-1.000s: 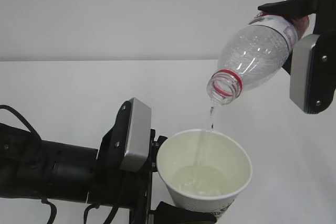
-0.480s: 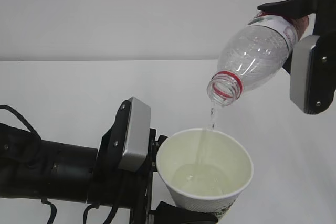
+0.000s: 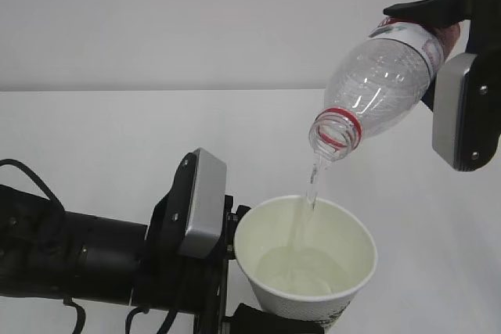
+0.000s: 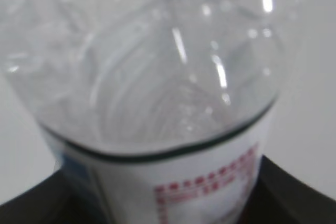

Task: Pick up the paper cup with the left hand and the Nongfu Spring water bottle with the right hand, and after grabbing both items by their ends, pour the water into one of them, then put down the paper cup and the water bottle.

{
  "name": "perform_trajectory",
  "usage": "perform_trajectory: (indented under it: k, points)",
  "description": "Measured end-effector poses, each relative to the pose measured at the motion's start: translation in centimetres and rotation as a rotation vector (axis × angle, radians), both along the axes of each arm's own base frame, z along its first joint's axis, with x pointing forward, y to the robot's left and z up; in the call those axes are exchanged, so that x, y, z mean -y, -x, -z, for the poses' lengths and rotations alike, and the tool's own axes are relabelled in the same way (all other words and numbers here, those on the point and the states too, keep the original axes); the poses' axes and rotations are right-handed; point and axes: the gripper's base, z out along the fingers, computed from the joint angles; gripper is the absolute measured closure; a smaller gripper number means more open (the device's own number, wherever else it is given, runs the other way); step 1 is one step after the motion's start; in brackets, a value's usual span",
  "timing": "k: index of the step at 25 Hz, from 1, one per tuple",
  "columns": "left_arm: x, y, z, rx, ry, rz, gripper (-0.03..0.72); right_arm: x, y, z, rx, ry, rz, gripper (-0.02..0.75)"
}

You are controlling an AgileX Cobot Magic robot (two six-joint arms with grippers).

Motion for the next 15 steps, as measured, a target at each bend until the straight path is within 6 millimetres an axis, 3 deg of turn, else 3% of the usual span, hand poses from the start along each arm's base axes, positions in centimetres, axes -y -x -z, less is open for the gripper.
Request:
perform_trajectory:
  k: [15]
  points:
    - [0.02, -0.03, 0.35, -0.010, -0.007, -0.002, 0.145, 0.00, 0.00, 0.00, 0.000, 0.000, 0.000, 0.253]
